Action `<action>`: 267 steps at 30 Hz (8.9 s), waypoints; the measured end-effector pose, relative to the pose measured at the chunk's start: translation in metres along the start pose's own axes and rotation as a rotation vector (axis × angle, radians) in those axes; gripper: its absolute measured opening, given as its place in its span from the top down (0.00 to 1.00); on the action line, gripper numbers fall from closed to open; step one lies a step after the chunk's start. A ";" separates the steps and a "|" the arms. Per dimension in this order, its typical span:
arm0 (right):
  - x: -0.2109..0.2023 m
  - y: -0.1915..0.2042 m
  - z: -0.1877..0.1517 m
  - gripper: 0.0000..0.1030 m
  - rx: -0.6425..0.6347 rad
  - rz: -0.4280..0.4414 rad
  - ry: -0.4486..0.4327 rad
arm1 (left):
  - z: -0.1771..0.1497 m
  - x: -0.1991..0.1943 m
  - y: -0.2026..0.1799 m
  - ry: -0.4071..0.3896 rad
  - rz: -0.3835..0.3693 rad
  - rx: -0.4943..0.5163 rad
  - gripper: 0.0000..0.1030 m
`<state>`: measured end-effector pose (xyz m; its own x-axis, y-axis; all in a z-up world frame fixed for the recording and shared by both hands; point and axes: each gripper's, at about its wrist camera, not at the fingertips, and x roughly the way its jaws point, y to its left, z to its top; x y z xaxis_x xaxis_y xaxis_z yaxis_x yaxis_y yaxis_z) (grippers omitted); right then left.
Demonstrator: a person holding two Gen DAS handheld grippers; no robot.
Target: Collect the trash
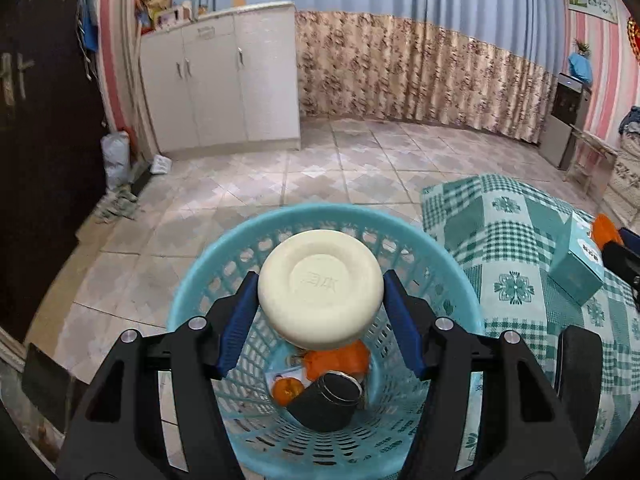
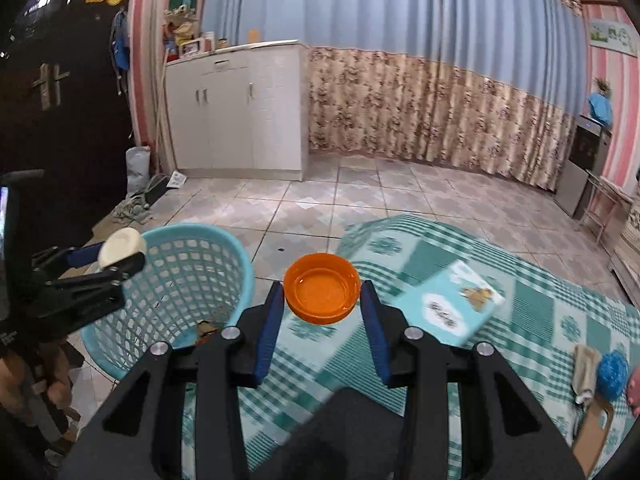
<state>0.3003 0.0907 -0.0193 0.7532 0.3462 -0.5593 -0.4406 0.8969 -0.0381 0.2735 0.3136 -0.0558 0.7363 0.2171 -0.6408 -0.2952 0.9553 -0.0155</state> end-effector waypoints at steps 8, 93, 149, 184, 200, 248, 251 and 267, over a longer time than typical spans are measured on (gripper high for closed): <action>0.018 0.014 0.002 0.62 -0.017 0.015 0.026 | 0.001 -0.001 0.019 -0.036 0.005 -0.055 0.13; -0.129 -0.374 -0.136 0.77 0.425 -0.453 -0.050 | -0.072 -0.014 -0.492 0.137 -0.419 0.396 0.08; -0.044 -0.103 -0.033 0.77 0.100 -0.111 0.025 | -0.001 0.004 0.002 0.041 0.058 -0.024 0.58; 0.074 0.087 0.014 0.18 -0.016 0.223 0.080 | -0.006 -0.041 0.079 -0.033 0.212 -0.142 0.06; -0.044 0.001 -0.010 0.04 0.068 0.133 -0.029 | -0.024 -0.107 0.003 -0.063 0.107 -0.084 0.05; -0.313 -0.112 -0.184 0.04 0.235 -0.343 -0.156 | -0.160 -0.285 -0.198 -0.225 -0.203 0.183 0.05; -0.314 -0.108 -0.185 0.04 0.230 -0.346 -0.177 | -0.161 -0.286 -0.196 -0.228 -0.212 0.174 0.05; -0.318 -0.108 -0.186 0.04 0.225 -0.356 -0.187 | -0.167 -0.293 -0.195 -0.258 -0.207 0.184 0.05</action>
<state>0.0175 -0.1676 0.0092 0.9227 0.0304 -0.3844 -0.0366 0.9993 -0.0088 0.0138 0.0302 0.0064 0.9050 0.0364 -0.4239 -0.0268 0.9992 0.0286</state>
